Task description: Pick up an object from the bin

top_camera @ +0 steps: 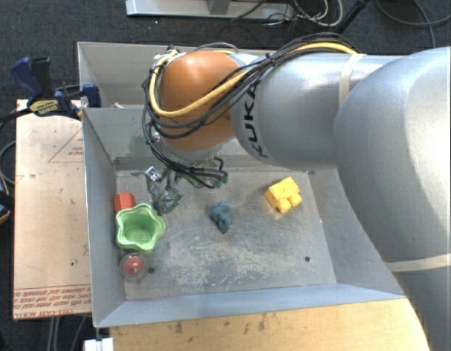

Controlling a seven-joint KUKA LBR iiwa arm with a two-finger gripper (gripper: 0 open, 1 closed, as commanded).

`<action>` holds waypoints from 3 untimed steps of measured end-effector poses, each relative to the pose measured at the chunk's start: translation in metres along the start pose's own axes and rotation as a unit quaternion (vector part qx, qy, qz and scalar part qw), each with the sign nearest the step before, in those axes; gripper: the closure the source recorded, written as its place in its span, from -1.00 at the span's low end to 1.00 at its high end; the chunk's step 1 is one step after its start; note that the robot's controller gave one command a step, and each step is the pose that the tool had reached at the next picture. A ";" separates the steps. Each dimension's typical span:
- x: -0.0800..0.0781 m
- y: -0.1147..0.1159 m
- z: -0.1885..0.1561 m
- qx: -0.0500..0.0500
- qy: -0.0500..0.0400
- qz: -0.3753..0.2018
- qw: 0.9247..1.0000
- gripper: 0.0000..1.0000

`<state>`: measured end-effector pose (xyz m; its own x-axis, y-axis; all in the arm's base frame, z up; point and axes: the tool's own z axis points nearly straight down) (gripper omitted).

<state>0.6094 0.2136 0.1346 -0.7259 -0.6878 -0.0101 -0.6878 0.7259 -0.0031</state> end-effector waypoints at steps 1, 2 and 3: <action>-0.004 0.004 -0.119 0.001 -0.002 -0.018 1.000 1.00; -0.014 0.013 -0.049 -0.003 0.006 0.080 0.997 1.00; -0.010 0.009 -0.096 0.000 0.001 0.071 0.997 1.00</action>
Offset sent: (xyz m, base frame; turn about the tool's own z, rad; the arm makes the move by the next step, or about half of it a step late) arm -0.0027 0.0033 0.1127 -0.0385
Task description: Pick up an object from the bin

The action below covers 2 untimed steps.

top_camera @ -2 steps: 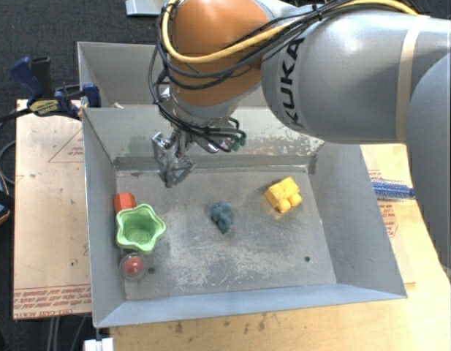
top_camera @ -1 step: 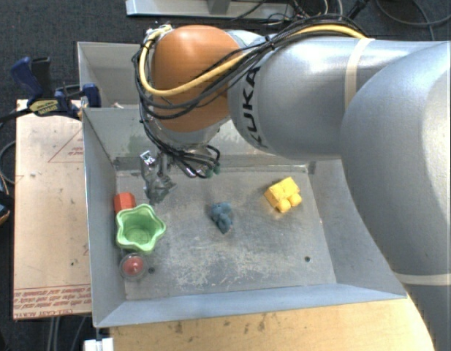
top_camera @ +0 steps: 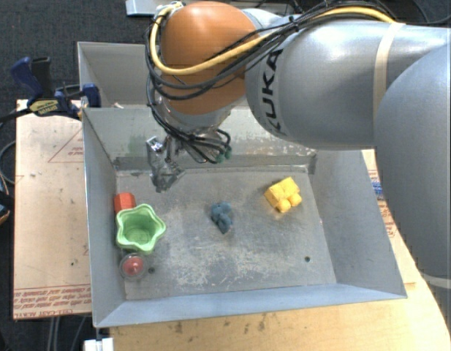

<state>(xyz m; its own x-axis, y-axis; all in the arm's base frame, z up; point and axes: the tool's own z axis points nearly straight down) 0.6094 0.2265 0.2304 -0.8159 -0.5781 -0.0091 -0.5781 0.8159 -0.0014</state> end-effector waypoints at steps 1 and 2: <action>-0.014 -0.010 0.062 -0.001 0.005 0.074 0.997 1.00; -0.005 -0.013 0.089 -0.001 0.005 0.142 0.990 1.00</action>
Offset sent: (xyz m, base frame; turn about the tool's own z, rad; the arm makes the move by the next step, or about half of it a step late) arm 0.0177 0.0004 -0.0598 0.1488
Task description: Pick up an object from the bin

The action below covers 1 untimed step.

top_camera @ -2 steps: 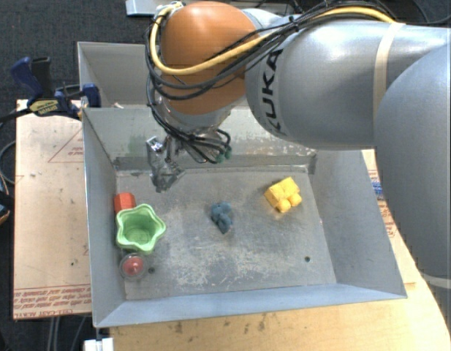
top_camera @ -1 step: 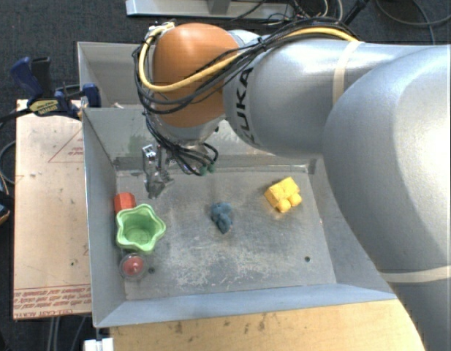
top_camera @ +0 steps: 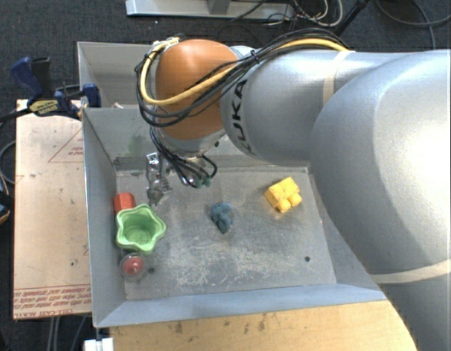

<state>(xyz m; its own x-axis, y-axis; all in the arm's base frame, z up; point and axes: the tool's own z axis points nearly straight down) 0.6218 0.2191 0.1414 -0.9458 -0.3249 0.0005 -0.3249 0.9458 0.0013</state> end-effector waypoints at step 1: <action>0.012 0.013 -0.025 0.000 -0.002 0.091 0.996 1.00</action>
Offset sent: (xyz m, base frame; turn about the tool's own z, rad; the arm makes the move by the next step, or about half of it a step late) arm -0.0159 0.0070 0.0241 0.1850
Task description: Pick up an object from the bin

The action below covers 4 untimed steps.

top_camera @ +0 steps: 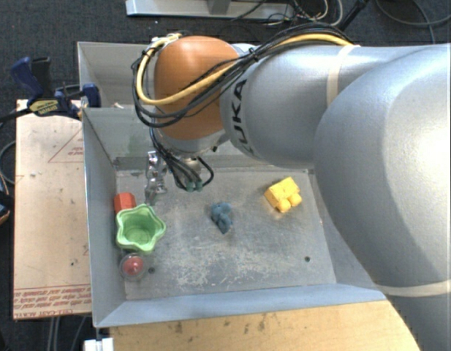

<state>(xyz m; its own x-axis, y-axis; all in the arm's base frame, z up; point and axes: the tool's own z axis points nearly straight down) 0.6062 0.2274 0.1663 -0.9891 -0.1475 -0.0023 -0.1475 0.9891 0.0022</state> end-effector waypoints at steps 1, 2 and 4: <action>0.000 0.000 0.001 0.001 0.000 0.000 1.000 -1.00; 0.001 0.020 0.063 0.000 -0.006 -0.168 0.986 -1.00; -0.005 0.021 -0.102 0.000 -0.005 -0.182 0.983 1.00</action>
Offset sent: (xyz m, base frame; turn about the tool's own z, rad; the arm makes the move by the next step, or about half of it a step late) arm 0.0000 0.0000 0.0000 0.0000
